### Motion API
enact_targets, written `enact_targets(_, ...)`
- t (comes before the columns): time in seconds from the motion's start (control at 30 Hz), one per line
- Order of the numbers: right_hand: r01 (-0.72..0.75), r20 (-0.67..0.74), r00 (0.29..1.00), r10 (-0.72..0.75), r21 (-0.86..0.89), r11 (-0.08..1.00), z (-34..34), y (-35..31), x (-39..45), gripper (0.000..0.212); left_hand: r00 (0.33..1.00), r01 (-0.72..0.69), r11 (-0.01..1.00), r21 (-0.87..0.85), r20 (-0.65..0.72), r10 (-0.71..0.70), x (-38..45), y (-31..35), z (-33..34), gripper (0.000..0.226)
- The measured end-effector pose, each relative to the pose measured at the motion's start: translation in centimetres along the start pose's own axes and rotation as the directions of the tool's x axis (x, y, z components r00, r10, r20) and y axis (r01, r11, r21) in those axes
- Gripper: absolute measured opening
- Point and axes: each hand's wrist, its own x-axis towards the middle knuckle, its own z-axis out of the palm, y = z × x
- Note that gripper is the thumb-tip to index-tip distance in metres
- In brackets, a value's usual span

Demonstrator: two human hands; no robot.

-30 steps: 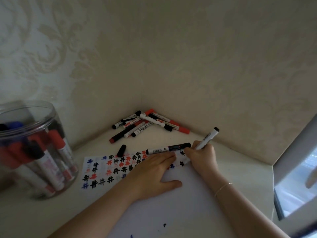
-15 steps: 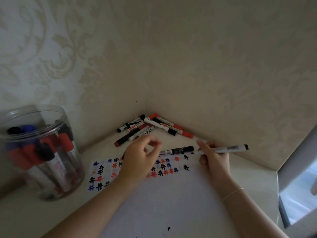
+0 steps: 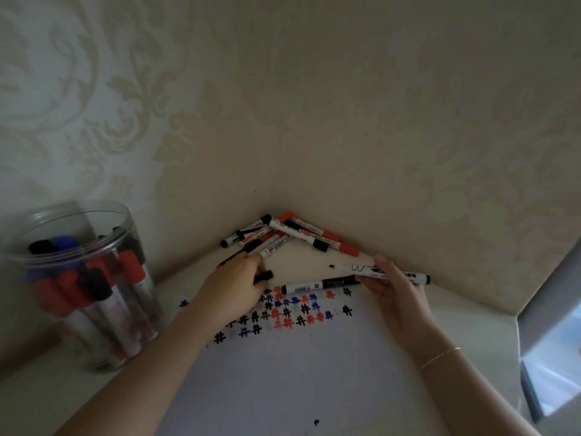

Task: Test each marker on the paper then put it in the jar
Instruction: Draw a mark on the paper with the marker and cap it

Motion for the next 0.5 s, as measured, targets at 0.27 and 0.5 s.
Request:
enact_targets(0.27, -0.034, 0.060, 0.997, 0.046, -0.188, 0.982, 0.0, -0.2, -0.7, 0.036, 0.984, -0.157, 0.876, -0.455, 0.003, 0.178, -0.6, 3.1, 1.5, 0.016)
enact_targets(0.5, 0.027, 0.114, 0.993, 0.000, -0.236, 0.971, 0.6, -0.4, -1.1, 0.024, 0.981, -0.169, 0.874, -0.456, 0.006, 0.193, -0.8, 3.3, 1.9, 0.018)
